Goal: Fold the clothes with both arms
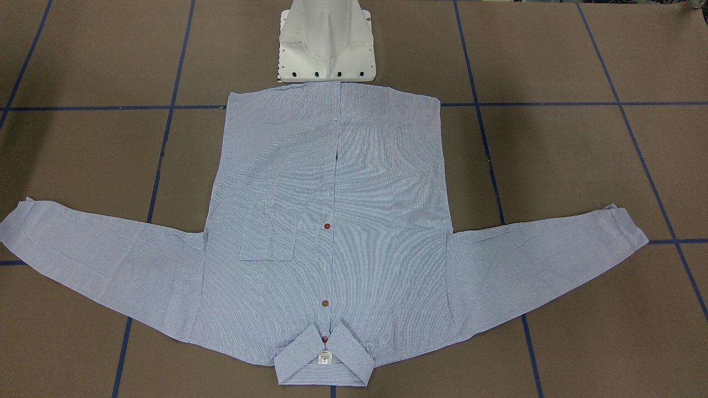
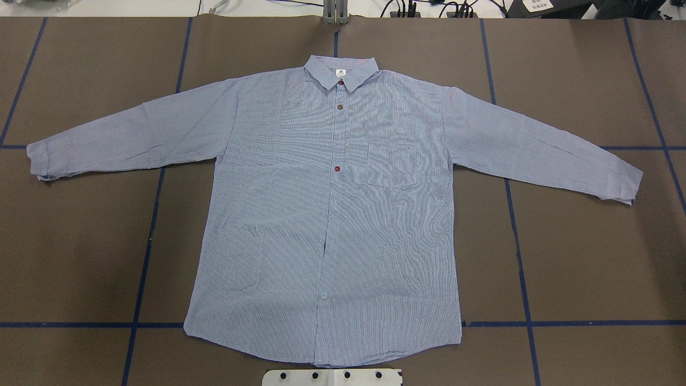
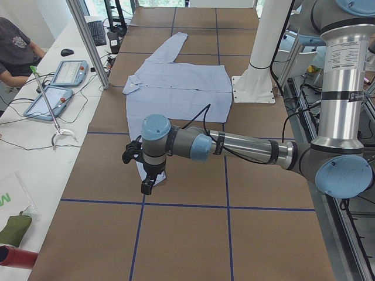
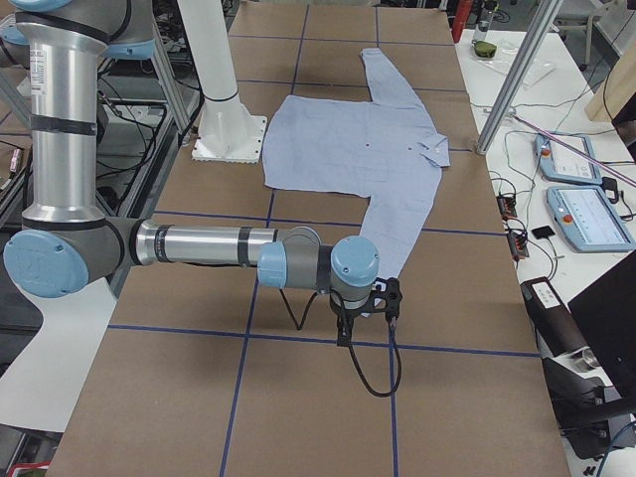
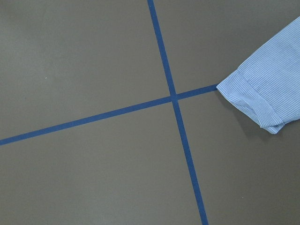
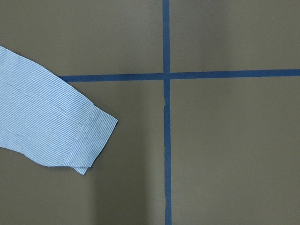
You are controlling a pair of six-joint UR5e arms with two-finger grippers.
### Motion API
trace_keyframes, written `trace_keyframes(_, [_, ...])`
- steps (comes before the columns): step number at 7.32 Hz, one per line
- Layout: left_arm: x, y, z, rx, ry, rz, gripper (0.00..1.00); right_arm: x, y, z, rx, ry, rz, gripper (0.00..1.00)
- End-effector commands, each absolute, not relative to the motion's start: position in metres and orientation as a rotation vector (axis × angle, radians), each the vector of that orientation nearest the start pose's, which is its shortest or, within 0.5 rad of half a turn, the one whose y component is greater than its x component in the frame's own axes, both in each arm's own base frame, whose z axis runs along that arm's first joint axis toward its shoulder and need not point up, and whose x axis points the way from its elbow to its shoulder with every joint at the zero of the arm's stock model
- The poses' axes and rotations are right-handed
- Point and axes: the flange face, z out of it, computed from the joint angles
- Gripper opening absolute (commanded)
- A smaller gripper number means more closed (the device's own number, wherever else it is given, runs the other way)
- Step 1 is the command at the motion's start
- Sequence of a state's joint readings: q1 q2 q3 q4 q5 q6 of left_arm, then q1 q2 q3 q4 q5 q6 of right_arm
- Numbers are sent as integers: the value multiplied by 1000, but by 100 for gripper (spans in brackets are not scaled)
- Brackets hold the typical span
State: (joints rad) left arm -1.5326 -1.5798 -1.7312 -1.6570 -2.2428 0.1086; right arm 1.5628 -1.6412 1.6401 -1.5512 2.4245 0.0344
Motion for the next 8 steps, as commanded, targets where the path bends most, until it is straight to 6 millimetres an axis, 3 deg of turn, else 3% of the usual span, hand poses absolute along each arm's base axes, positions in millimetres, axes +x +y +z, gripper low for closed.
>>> trace_keyframes(1, [-50,-516,564,336,663,250,100,40,-471,669,3,-871,53,100])
trace_keyframes(2, [-48,-512,563,366,699,219,99,21,-474,669,0,-877,109,100])
trace_keyframes(3, [-47,-513,549,410,719,193,99,-1,-471,667,-6,-889,166,100])
trace_keyframes(6, [-45,-511,543,433,748,195,99,-67,-463,659,80,-883,81,100])
trace_keyframes(8, [-46,-500,553,486,748,211,99,-89,-462,669,62,-878,38,100])
